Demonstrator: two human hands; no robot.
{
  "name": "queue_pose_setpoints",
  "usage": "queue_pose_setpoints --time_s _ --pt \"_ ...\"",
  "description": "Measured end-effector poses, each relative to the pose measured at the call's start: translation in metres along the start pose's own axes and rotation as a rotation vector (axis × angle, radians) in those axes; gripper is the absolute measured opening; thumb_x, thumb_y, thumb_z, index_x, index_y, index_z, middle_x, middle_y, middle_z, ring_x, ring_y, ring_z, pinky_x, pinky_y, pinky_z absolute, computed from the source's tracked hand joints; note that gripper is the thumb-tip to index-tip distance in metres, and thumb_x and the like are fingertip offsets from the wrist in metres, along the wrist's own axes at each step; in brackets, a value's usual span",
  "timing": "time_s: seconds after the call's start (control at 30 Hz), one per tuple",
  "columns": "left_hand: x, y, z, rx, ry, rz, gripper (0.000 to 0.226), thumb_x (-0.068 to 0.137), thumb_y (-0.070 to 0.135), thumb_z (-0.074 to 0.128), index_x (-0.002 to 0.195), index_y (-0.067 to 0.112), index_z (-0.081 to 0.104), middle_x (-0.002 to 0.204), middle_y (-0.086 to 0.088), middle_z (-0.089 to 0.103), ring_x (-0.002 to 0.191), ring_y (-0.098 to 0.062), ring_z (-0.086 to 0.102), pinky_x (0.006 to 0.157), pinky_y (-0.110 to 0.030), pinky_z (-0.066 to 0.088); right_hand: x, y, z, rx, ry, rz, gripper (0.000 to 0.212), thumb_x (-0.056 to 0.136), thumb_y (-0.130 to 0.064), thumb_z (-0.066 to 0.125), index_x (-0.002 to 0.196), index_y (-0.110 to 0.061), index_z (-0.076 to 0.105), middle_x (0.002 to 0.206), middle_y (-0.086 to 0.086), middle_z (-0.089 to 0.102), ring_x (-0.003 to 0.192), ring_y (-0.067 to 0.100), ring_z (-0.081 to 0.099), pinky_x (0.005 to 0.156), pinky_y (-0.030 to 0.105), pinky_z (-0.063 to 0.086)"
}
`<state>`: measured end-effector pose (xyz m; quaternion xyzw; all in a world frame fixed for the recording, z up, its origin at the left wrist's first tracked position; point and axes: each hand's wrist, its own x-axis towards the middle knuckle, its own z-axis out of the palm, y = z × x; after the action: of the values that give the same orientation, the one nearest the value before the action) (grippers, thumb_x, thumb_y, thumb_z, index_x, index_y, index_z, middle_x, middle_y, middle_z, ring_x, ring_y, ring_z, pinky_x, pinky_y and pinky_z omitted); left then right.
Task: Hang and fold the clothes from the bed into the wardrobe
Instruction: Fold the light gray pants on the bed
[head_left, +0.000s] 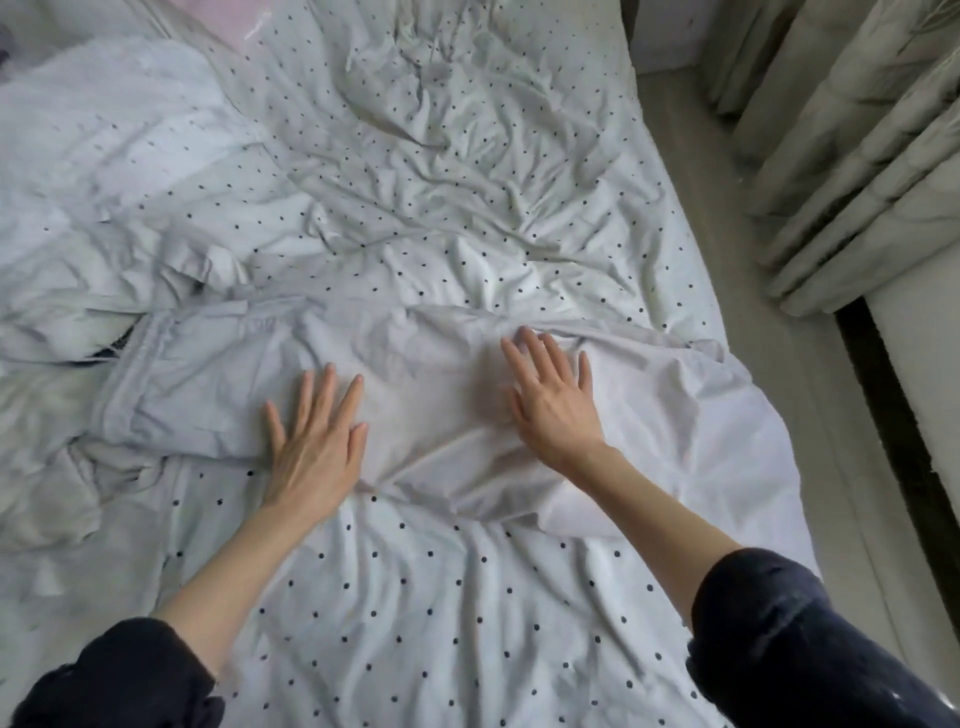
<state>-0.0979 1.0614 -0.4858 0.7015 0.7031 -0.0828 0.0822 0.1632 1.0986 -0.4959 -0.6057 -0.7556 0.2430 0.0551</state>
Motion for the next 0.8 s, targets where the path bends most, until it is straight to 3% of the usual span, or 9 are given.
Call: queue_pose_setpoints --time_s 0.1,0.23,0.37,0.47,0.6,0.67,0.73,0.8 --pt "0.008 -0.031 -0.001 0.012 0.019 0.014 0.063 0.09 0.043 0.019 0.145 0.018 0.035 0.154 -0.011 0.027 0.143 -0.031 0.02 0.103 -0.07 0.014 0.023 -0.057 0.011 -0.035 0.028 -0.134 0.065 0.091 -0.046 0.01 0.149 -0.022 0.025 0.158 0.007 0.017 0.146 0.027 0.011 0.115 0.057 0.006" --pt "0.028 -0.072 0.003 -0.036 0.048 -0.028 0.064 0.089 0.047 0.016 0.145 0.023 0.034 0.155 -0.003 0.024 0.144 -0.026 0.017 0.107 -0.067 0.007 0.049 -0.12 0.037 -0.116 -0.012 -0.203 0.065 0.09 -0.051 0.008 0.15 -0.028 0.02 0.159 0.005 0.011 0.146 0.027 0.007 0.112 0.062 0.004" --pt "0.038 -0.12 0.01 -0.056 0.093 0.001 0.062 0.091 0.047 0.016 0.147 0.026 0.029 0.157 0.0 0.02 0.145 -0.026 0.016 0.11 -0.064 0.005 0.081 -0.143 0.061 -0.182 -0.105 -0.091 0.058 0.097 -0.054 0.019 0.15 -0.035 0.003 0.159 -0.004 -0.006 0.146 0.022 -0.009 0.11 0.064 -0.003" --pt "0.052 -0.16 0.013 -0.044 0.109 0.041 0.059 0.094 0.046 0.017 0.148 0.025 0.026 0.156 -0.006 0.022 0.144 -0.027 0.017 0.111 -0.059 0.004 0.096 -0.148 0.076 -0.245 -0.098 0.028 0.067 0.089 -0.062 0.004 0.15 -0.034 0.006 0.159 -0.006 -0.004 0.146 0.019 -0.008 0.11 0.064 -0.003" --pt "0.068 -0.183 0.022 -0.07 0.019 0.089 0.061 0.088 0.052 -0.007 0.146 0.031 -0.007 0.158 0.005 -0.003 0.145 -0.015 -0.01 0.113 -0.048 -0.015 0.103 -0.181 0.083 -0.182 -0.034 0.216 0.057 0.097 -0.052 0.023 0.149 -0.03 0.017 0.159 -0.005 -0.001 0.146 0.019 -0.008 0.111 0.062 -0.002" --pt "0.069 -0.185 0.017 -0.169 0.055 0.122 0.061 0.093 0.045 0.006 0.149 0.025 0.014 0.157 0.001 0.017 0.146 -0.017 0.009 0.114 -0.049 -0.005 0.105 -0.209 0.084 -0.12 0.038 0.248 0.059 0.096 -0.052 0.021 0.149 -0.027 0.019 0.159 -0.001 0.001 0.146 0.02 -0.007 0.114 0.058 -0.004" --pt "0.065 -0.195 0.008 -0.265 0.238 0.189 0.048 0.096 0.027 0.027 0.139 0.015 0.045 0.142 -0.007 0.047 0.136 -0.025 0.038 0.113 -0.052 0.021 0.101 -0.237 0.091 -0.105 0.071 0.149 0.068 0.089 -0.057 0.008 0.15 -0.028 0.017 0.16 0.001 0.004 0.147 0.019 -0.005 0.114 0.056 -0.006" --pt "0.064 -0.22 0.0 -0.339 0.445 0.144 0.04 0.093 0.013 0.037 0.13 0.008 0.053 0.134 -0.011 0.054 0.128 -0.03 0.047 0.106 -0.05 0.035 0.101 -0.266 0.104 -0.111 0.091 -0.003 0.069 0.088 -0.055 0.009 0.149 -0.027 0.024 0.158 0.005 0.013 0.146 0.022 0.0 0.111 0.06 -0.001"
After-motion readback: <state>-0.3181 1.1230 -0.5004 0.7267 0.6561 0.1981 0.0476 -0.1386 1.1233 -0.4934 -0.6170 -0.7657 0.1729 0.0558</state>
